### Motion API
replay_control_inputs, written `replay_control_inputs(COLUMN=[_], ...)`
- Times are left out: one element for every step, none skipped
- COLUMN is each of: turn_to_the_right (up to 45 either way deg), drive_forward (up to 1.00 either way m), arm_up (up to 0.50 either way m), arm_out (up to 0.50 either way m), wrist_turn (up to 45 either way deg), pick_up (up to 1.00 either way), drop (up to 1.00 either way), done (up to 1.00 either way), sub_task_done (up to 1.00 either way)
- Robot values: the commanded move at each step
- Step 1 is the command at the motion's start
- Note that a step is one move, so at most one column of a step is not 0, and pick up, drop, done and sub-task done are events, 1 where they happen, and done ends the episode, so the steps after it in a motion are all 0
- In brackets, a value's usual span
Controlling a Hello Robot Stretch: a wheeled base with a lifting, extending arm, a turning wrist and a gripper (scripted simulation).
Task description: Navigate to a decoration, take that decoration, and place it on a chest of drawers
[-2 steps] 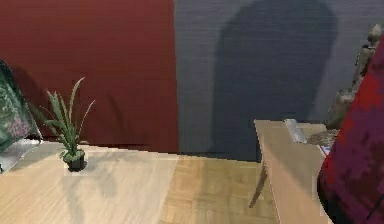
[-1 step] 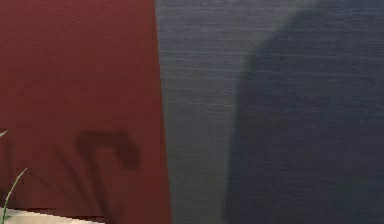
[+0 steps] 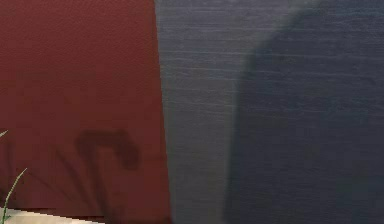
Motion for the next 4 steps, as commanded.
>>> replay_control_inputs(turn_to_the_right=[0.0, 0.0, 0.0, 0.0], drive_forward=[0.0, 0.0, 0.0, 0.0], arm_up=[0.38, 0.0, 0.0, 0.0], arm_out=[0.0, 0.26, 0.0, 0.0], wrist_turn=[0.0, 0.0, 45.0, 45.0], pick_up=[0.0, 0.0, 0.0, 0.0], drop=[0.0, 0.0, 0.0, 0.0], done=[0.0, 0.0, 0.0, 0.0], sub_task_done=[0.0, 0.0, 0.0, 0.0])
